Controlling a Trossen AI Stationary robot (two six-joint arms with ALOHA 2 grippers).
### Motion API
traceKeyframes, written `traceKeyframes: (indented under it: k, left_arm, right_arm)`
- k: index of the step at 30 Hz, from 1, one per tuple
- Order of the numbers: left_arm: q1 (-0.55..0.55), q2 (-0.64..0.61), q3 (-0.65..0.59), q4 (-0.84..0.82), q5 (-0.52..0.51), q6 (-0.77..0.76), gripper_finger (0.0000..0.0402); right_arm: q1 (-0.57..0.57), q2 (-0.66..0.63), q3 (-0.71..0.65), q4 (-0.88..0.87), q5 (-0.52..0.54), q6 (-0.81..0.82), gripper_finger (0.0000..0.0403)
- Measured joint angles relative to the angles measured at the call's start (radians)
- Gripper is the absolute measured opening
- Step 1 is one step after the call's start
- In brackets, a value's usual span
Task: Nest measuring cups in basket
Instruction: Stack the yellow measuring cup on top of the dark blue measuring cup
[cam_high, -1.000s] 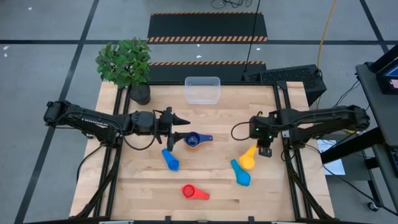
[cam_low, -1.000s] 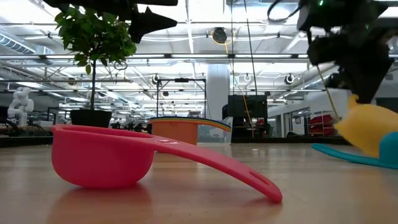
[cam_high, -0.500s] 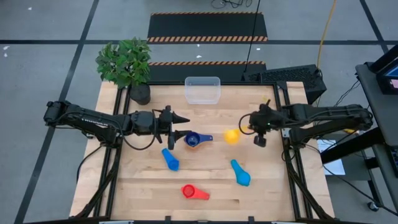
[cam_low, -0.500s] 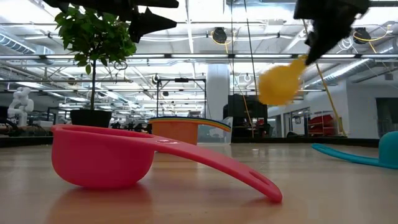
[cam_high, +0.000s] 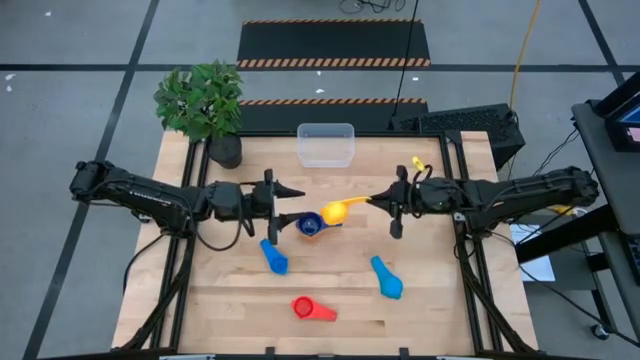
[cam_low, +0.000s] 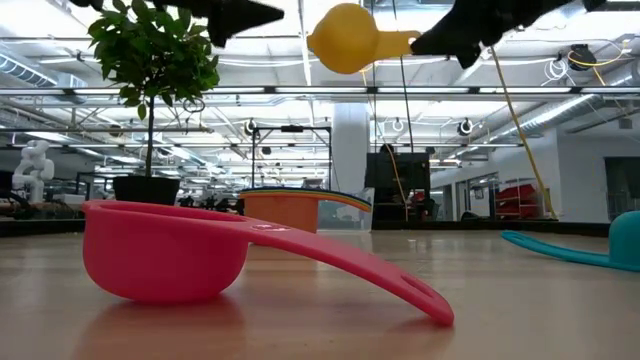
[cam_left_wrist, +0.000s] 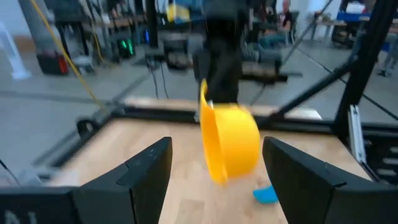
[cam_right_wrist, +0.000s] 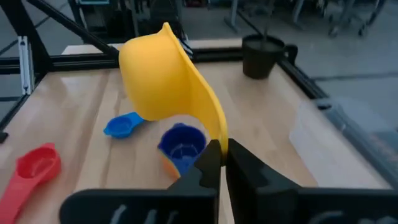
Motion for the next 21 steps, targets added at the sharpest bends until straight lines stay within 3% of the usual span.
traceKeyframes:
  k: [10,21]
  left_arm:
    - [-0.049,-0.039,0.000,0.028,-0.038,0.120,0.0255]
    - [-0.047,-0.039,-0.059,0.167,-0.072,0.130,0.0255]
  right_arm:
    - [0.001,-0.003,-0.068,0.215,0.027,-0.094,0.0000]
    - [0.011,-0.003,-0.068,0.257,0.056,-0.121,0.0000]
